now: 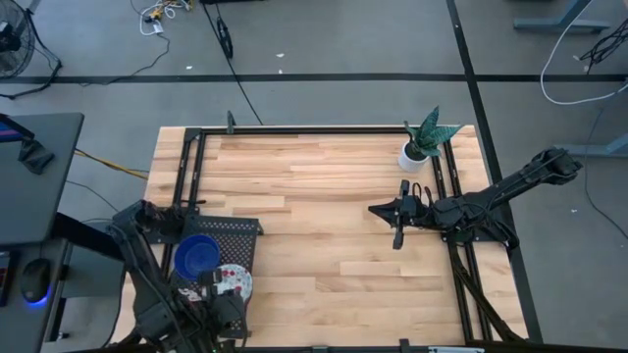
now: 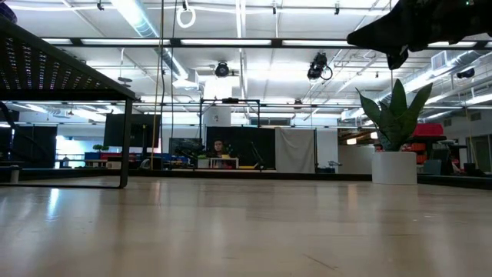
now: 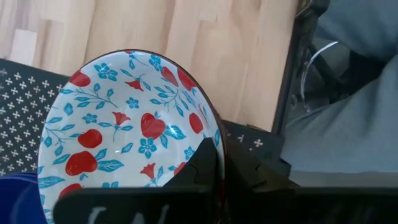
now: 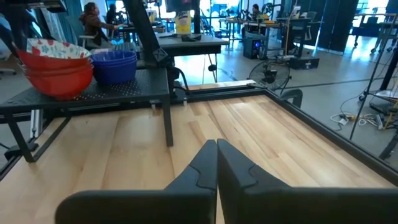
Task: Pick & Place Mini bowls
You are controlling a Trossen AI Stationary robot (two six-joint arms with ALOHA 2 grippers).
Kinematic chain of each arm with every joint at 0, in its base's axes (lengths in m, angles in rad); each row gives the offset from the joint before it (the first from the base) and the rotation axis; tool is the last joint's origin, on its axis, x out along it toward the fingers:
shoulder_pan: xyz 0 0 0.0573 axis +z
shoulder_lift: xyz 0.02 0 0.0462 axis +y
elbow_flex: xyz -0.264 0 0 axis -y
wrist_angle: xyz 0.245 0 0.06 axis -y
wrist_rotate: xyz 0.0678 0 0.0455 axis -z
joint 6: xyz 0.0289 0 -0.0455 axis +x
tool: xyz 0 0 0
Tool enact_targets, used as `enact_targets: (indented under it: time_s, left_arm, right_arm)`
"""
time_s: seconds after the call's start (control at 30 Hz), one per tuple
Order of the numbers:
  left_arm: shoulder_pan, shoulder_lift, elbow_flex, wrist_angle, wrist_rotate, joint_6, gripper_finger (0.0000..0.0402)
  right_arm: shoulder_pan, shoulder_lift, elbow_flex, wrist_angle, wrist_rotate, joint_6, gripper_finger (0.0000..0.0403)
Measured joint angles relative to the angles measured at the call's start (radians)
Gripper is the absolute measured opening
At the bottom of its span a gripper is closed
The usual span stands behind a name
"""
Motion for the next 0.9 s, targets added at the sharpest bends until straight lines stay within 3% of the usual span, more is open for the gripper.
enact_targets:
  time_s: [0.47, 0.9]
  left_arm:
    - [-0.006, 0.000, -0.045, 0.000, 0.033, 0.014, 0.0015]
    - [-0.004, -0.001, -0.045, -0.004, 0.037, -0.054, 0.0090]
  right_arm:
    - [0.000, 0.000, 0.000, 0.001, -0.001, 0.000, 0.0004]
    - [0.000, 0.000, 0.000, 0.001, -0.027, -0.002, 0.0004]
